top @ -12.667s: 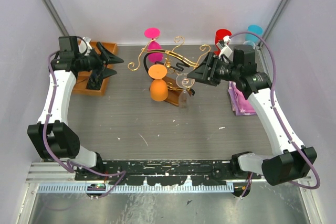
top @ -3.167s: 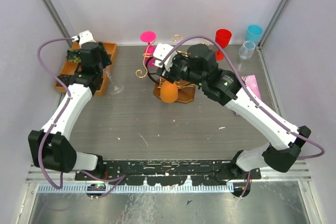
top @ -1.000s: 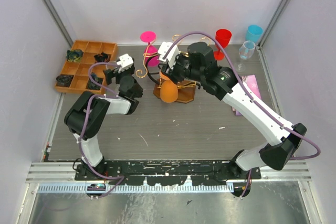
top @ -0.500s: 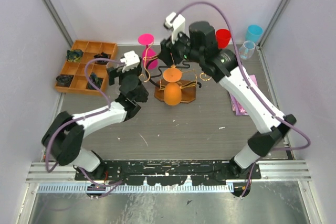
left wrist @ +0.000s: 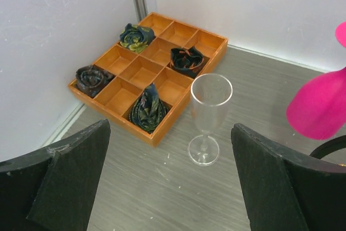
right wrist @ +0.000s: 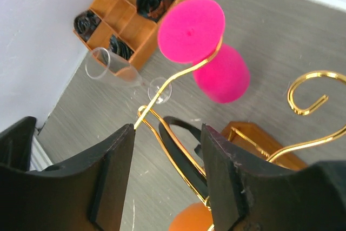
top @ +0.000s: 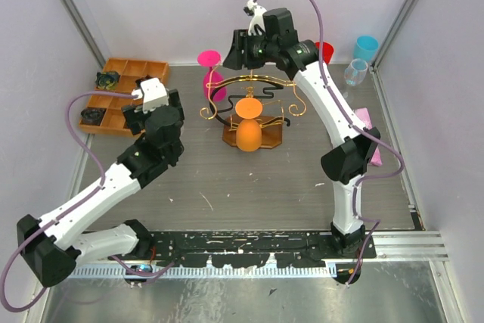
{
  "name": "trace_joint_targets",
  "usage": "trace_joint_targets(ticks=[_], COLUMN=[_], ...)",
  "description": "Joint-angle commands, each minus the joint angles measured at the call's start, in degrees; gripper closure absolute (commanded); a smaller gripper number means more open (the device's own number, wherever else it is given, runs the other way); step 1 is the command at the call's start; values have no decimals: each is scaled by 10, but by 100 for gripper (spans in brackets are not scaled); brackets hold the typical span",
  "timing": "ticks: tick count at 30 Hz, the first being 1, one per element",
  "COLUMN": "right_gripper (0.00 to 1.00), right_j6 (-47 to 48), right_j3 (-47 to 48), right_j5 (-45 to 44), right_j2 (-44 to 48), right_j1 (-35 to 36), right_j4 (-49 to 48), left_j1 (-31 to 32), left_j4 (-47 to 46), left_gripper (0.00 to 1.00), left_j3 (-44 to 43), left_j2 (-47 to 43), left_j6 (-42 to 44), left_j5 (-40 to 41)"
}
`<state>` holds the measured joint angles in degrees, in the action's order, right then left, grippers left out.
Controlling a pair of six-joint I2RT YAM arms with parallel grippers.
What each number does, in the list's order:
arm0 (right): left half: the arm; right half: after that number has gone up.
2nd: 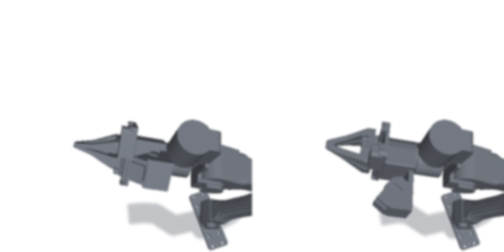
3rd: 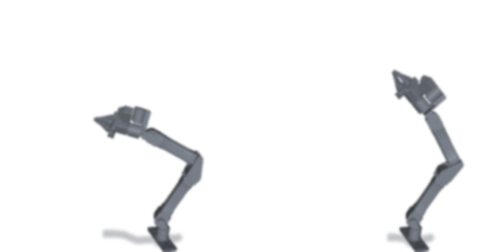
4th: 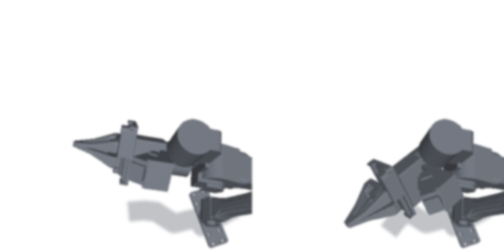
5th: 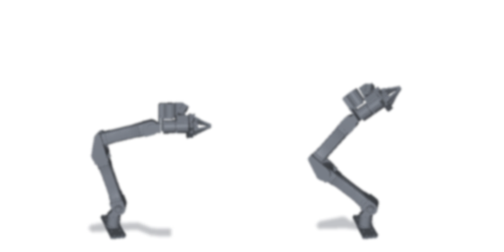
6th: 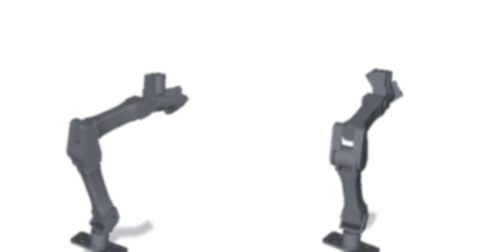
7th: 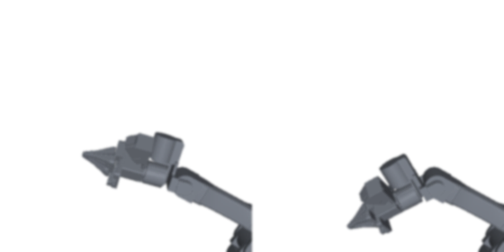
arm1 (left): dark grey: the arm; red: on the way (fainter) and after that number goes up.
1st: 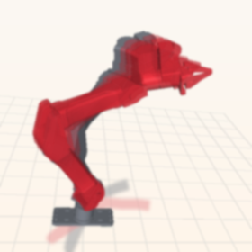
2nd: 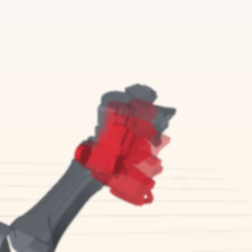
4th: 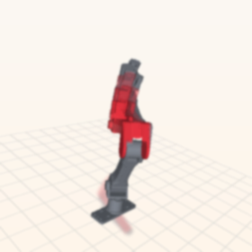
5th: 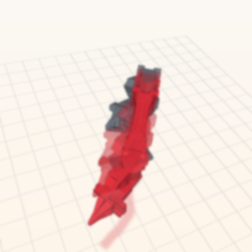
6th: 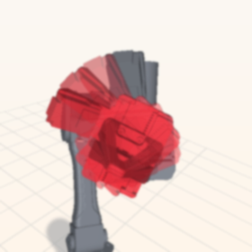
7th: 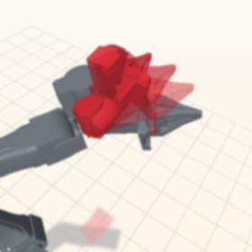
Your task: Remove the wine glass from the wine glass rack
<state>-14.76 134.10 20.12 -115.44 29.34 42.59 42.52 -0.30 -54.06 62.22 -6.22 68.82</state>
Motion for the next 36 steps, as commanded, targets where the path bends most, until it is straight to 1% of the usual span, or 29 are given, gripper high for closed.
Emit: trace_joint_targets(ticks=[1, 3, 5, 7, 8, 9, 10, 12, 15, 18, 22, 25, 28, 33, 36], right_gripper=[46, 48, 47, 40, 34, 26, 22, 18, 18, 16, 8, 4, 4, 15, 17], right_j6=[-44, -44, -30, -14, -7, -2, 1, 3, 8, 23, 57, 66, 57, 7, 1], right_j3=[-21, -42, -47, -67, -83, -103, -123, -161, -184, -201, -207, -216, -235, -264, -266], right_j5=[16, -1, -27, -43, -46, -47, -50, -52, -73, -92, -175, -212, -222, -178, -164], right_j2=[49, 77, 99, 123, 138, 159, 176, 211, 244, 257, 246, 238, 243, 255, 251], right_j1=[5, 6, 8, 12, 16, 20, 24, 30, 38, 53, 107, 116, 113, 67, 52], right_j4=[-23, -10, 35, 73, 86, 94, 98, 98, 109, 129, 151, 149, 130, 93, 92], left_j1=[0, -1, 0, 0, 0, 0, 0, 0, 0, -1, 0, 0, -1, -1, -1], left_j4=[133, 154, 179, 219, 233, 245, 256, 273, 280, 294, 303, 317, 326, 335, 337], left_gripper=[0, 0, 0, 0, 0, 0, 0, 0, 1, 1, 1, 1, 1, 0, 0], left_j3=[-45, -61, -81, -111, -120, -128, -133, -139, -136, -136, -134, -137, -136, -134, -134], left_j2=[-40, -48, -48, -42, -38, -34, -29, -23, -20, -23, -24, -27, -34, -47, -50], left_j6=[-75, -77, -83, -94, -96, -99, -102, -107, -114, -126, -133, -139, -141, -137, -136], left_j5=[-21, -38, -59, -75, -82, -88, -91, -95, -108, -116, -122, -124, -126, -124, -125])
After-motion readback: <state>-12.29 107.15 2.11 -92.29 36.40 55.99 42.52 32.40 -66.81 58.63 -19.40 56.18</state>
